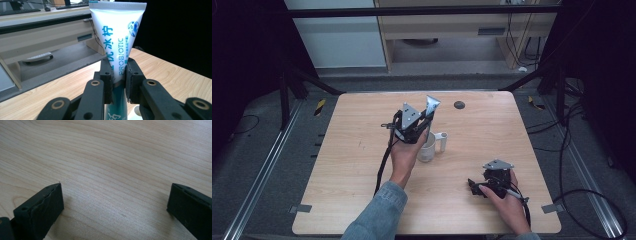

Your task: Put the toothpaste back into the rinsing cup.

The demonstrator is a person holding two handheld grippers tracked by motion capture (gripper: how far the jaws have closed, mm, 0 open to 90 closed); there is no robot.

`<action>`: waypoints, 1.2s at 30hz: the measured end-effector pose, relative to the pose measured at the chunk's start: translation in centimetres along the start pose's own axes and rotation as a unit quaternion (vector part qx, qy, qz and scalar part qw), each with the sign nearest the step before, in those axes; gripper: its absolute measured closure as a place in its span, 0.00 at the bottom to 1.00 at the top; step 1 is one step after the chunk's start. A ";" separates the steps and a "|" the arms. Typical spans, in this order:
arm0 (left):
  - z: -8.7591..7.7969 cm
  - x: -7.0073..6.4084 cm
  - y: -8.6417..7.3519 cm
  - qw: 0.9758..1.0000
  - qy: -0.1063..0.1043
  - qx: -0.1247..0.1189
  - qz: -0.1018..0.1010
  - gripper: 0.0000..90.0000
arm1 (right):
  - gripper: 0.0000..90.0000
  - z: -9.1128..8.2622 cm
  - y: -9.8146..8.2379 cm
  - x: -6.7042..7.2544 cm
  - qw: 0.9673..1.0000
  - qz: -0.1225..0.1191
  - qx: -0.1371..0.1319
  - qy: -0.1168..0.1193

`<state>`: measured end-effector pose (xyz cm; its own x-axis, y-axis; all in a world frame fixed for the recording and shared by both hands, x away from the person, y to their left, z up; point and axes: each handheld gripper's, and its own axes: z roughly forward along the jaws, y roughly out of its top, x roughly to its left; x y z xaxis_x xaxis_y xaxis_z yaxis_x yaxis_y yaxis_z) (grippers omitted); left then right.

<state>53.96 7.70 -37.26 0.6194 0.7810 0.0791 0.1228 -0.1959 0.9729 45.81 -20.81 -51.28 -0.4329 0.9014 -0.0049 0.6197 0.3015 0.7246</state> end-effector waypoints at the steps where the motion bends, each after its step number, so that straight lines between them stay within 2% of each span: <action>1: 0.1 0.0 -0.1 1.000 0.000 0.001 0.001 0.87 | 0.01 0.0 0.0 0.0 1.000 0.000 0.000 0.000; 7: 0.4 -0.1 -0.9 1.000 0.004 0.008 0.006 0.87 | 0.01 0.0 0.0 0.0 1.000 0.000 0.000 0.000; 8: 0.4 -0.1 -1.2 1.000 0.004 0.006 0.000 0.87 | 0.01 0.0 0.0 0.0 1.000 0.000 0.000 0.000; 13: 0.6 0.0 -1.8 1.000 0.005 0.010 -0.002 0.87 | 0.01 0.0 0.0 0.0 1.000 0.000 0.000 0.000; 14: 0.8 0.1 -2.1 1.000 0.005 0.011 -0.010 0.87 | 0.01 0.0 0.0 0.0 1.000 0.000 0.000 0.000; 16: 1.0 0.1 -2.3 1.000 0.005 0.014 -0.013 0.87 | 0.01 0.0 0.0 0.0 1.000 0.000 0.000 0.000; 36: 1.5 -0.1 -3.7 0.999 0.009 0.031 -0.009 0.87 | 0.01 0.0 0.0 0.0 1.000 0.001 0.000 0.000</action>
<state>54.58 7.42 -41.19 0.6025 0.7955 0.0652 0.1823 -0.2167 0.9591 45.81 -20.80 -51.28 -0.4322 0.9018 -0.0042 0.6203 0.3007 0.7244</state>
